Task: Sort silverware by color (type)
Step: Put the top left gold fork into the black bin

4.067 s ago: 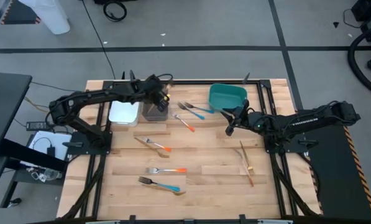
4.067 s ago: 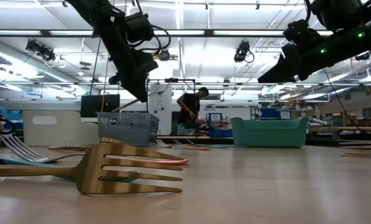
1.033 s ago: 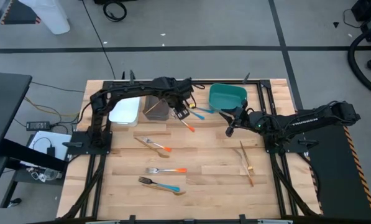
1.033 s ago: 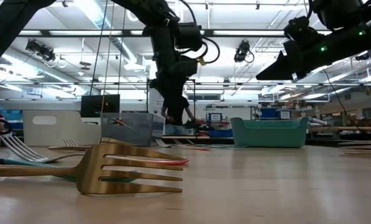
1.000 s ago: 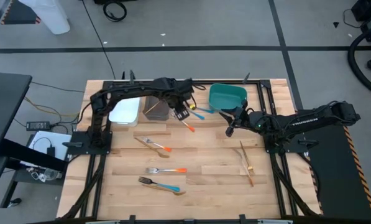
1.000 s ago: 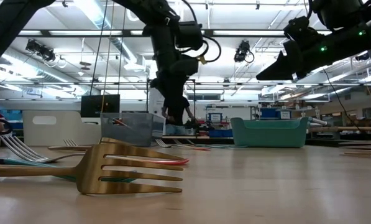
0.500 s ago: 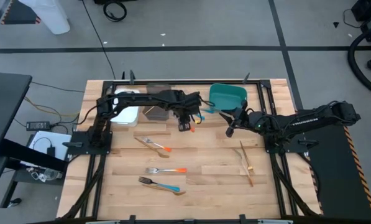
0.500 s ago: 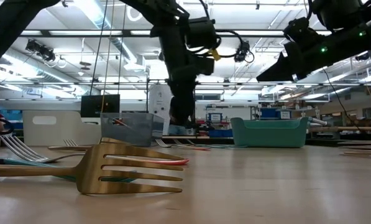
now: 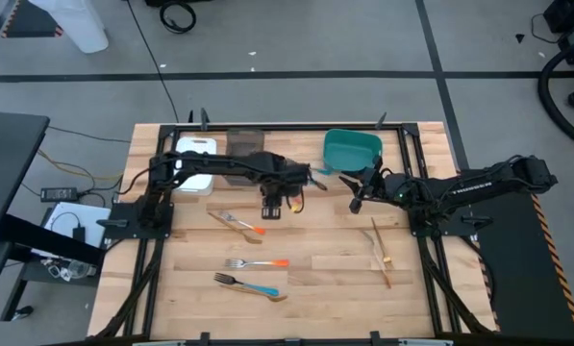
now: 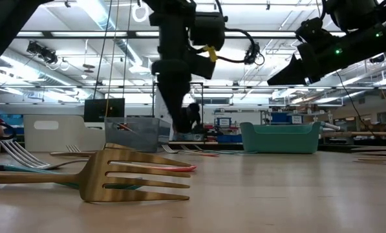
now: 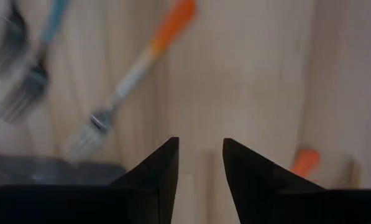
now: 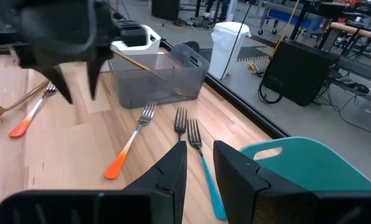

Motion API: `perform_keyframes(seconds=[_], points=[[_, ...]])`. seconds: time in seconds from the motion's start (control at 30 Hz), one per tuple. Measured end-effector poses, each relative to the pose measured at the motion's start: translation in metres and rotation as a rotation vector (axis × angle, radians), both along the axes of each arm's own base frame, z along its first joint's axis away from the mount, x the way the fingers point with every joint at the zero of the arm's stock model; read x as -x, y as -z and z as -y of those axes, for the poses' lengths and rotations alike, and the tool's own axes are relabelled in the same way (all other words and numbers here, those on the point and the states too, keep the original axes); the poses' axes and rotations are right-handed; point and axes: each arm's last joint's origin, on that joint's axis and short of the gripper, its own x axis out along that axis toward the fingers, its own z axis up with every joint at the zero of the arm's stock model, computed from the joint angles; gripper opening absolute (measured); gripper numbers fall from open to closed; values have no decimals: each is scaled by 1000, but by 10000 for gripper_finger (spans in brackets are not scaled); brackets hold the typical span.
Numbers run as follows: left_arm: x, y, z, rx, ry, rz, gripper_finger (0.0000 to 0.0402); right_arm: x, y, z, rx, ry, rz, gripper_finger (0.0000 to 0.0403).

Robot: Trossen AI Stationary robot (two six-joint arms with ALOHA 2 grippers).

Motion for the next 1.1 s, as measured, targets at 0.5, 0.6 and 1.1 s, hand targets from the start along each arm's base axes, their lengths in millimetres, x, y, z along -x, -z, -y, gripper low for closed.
perform_keyframes(seconds=[0.5,0.6,1.1], points=[[26,-2,37,23,98,-294,134,0,0,-4,-1,-23,-3,91],[29,-12,41,19,121,-271,134,0,1,-6,-1,-33,-9,91],[42,-6,74,-1,196,-200,134,0,2,-9,-9,-40,-14,91]])
